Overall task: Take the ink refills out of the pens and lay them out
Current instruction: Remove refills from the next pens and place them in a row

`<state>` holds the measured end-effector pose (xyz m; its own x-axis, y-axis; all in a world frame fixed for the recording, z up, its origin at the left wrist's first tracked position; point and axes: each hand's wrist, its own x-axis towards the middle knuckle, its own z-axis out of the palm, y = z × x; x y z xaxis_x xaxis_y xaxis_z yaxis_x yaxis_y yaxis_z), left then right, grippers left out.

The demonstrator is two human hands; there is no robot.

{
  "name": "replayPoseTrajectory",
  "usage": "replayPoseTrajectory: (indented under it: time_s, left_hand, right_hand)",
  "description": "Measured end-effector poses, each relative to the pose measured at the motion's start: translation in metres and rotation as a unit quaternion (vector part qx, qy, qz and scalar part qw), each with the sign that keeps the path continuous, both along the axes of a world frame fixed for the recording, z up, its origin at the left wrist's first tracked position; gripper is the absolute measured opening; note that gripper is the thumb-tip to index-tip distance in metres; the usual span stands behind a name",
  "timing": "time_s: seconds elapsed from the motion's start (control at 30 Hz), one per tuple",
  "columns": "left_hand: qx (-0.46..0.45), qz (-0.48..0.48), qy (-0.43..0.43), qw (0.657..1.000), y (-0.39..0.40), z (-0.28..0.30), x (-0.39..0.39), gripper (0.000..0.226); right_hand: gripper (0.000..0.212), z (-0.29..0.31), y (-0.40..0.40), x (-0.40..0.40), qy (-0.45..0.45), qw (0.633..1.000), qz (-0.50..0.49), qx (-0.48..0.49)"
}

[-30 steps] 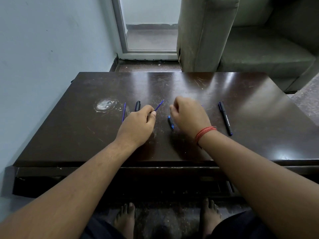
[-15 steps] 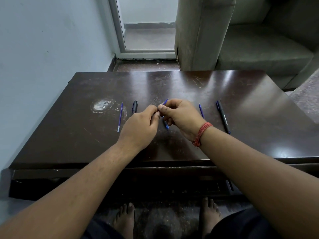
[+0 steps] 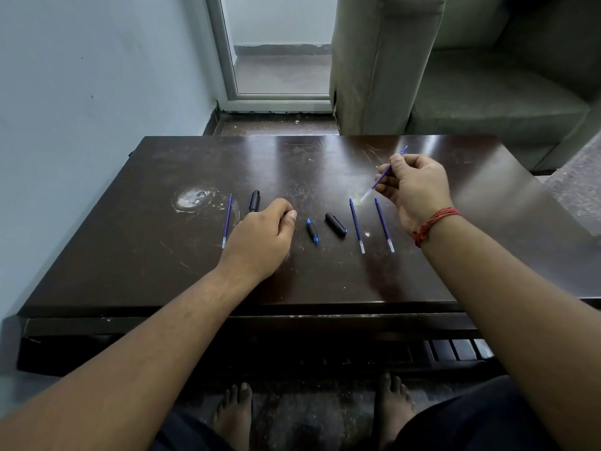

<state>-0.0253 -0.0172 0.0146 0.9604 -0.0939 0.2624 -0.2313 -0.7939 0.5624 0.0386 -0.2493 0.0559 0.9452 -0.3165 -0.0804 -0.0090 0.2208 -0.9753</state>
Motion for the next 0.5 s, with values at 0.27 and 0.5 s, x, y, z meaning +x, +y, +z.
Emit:
replayPoseTrajectory:
  time_s: [0.27,0.5]
  left_hand:
    - [0.009,-0.004,-0.001,1.000,0.000,0.000,0.000,0.021]
    - [-0.018,0.038,-0.015,0.999,0.018,0.011,0.007,0.023]
  right_hand:
    - [0.006,-0.006,0.013,-0.002,0.000,0.995,0.047,-0.089]
    - [0.011,-0.011,0.042,-0.016,0.014,0.978,0.126,-0.164]
